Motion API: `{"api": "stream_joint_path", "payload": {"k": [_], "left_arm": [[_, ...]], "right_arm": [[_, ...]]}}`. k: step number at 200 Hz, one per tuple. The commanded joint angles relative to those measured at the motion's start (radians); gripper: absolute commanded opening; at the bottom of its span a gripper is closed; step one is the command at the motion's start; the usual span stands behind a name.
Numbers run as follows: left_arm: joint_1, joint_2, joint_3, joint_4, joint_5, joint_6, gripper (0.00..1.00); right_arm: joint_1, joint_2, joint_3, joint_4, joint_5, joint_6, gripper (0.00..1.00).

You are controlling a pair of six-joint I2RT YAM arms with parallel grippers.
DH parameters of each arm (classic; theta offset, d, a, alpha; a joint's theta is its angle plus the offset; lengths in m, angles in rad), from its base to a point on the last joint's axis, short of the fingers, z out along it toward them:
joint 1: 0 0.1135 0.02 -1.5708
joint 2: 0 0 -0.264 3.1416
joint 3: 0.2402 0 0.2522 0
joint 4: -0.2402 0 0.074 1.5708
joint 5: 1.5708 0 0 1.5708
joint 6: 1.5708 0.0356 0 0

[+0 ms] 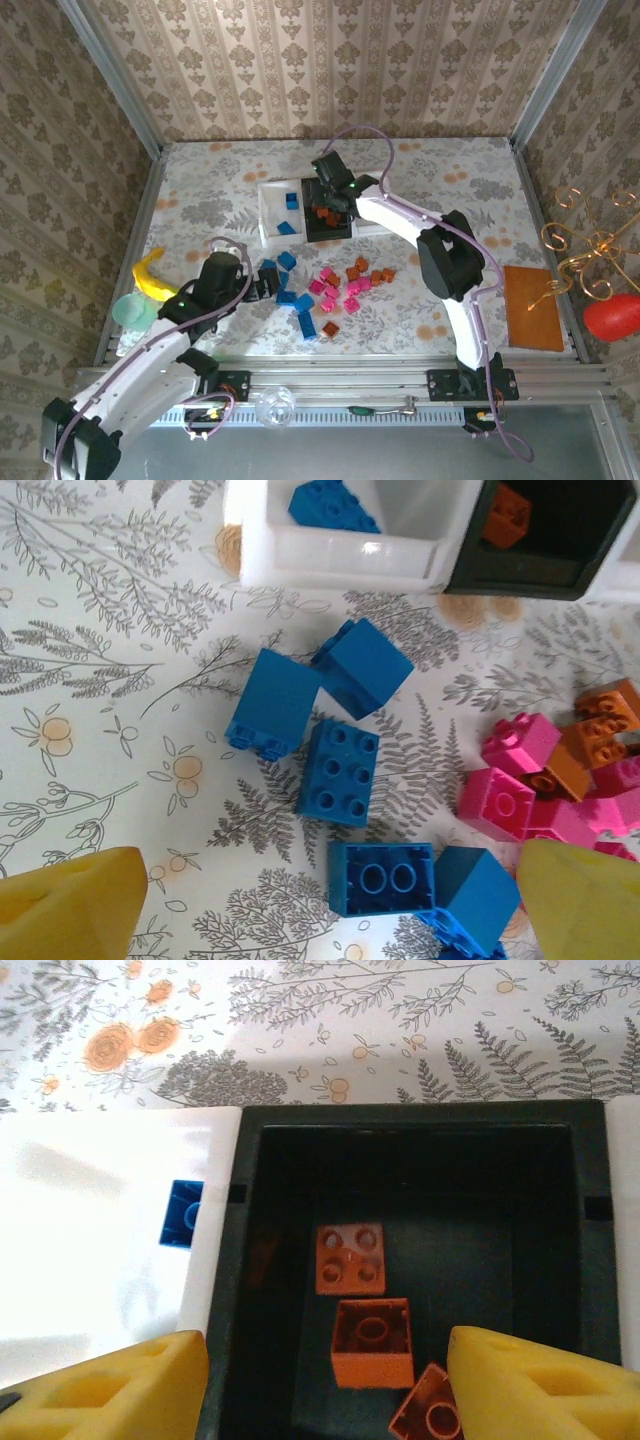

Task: Sort the legos into containers by color
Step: Place the lego in the container, then pick up the lego from the middle-left of the table.

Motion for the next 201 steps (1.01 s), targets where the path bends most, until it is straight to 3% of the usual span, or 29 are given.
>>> {"api": "stream_joint_path", "payload": {"k": [1,76,111,201], "left_arm": [[0.027,0.087,0.014,0.045,0.05,0.01,0.89],[0.021,0.48,0.183,0.143,-0.064,0.146,0.75],[0.017,0.588,0.241,0.116,-0.129,0.177,0.71],[0.017,0.747,0.271,0.186,-0.142,0.209,0.58]], "right_arm": [[0.017,-0.135,-0.084,0.027,-0.018,-0.012,0.67],[0.047,-0.388,-0.437,0.154,-0.03,0.043,0.68],[0.046,-0.44,-0.507,0.17,-0.007,0.053,0.69],[0.045,-0.476,-0.553,0.173,0.017,0.057,0.69]]}}
